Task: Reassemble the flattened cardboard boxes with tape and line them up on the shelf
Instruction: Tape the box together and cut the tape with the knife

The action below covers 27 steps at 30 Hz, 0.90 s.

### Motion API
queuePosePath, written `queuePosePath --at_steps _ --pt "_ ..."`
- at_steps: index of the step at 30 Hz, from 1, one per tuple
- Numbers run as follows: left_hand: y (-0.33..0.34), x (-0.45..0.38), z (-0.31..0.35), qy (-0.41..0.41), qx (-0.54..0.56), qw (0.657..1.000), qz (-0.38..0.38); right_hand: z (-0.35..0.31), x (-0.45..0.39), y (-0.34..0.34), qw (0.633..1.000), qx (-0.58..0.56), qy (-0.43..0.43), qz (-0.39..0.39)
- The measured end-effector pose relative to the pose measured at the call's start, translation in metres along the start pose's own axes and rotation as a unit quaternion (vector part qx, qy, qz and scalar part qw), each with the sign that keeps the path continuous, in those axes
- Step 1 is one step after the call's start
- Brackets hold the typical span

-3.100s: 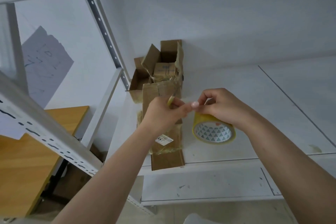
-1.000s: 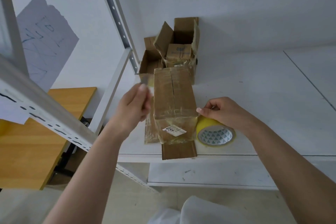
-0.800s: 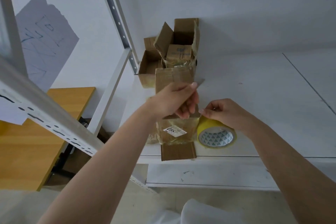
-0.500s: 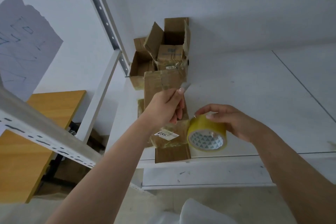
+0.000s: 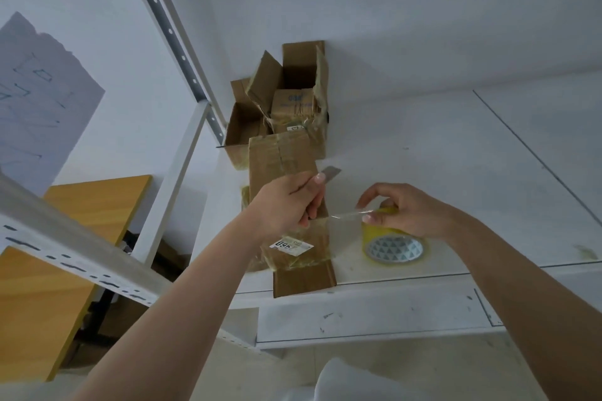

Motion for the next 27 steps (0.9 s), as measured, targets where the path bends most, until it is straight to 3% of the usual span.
queuePosePath --at_steps 3,8,20,22,23,25,27 --pt "-0.004 0.002 0.012 0.035 -0.152 0.985 -0.077 -0.001 0.005 -0.004 0.999 -0.037 -0.002 0.015" --pt "-0.001 -0.009 0.041 0.029 -0.344 0.924 -0.167 -0.007 0.009 -0.007 0.997 -0.02 -0.024 0.075" --pt "0.022 -0.028 0.056 -0.019 -0.542 0.827 -0.145 -0.01 0.029 -0.003 0.986 0.033 -0.033 0.16" --pt "0.019 -0.026 0.055 0.003 -0.516 0.845 -0.144 -0.004 0.032 -0.009 0.983 0.032 -0.023 0.179" --pt "0.015 -0.024 0.053 0.018 -0.468 0.871 -0.147 0.0 0.034 -0.012 0.983 0.034 -0.012 0.181" --pt "0.001 -0.019 0.045 0.015 -0.295 0.943 -0.151 0.009 0.039 -0.014 0.984 0.027 0.014 0.178" --pt "-0.01 -0.011 0.035 -0.024 -0.117 0.984 -0.135 0.018 0.042 -0.013 0.981 0.013 0.035 0.189"
Point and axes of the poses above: each hand's wrist, its own x-axis away from the middle knuckle, its own y-axis out of the palm, z = x × y, the point moved 1 cm from there along -x, towards the middle knuckle, and after that the axes turned 11 degrees about -x, right-handed, at the moved point
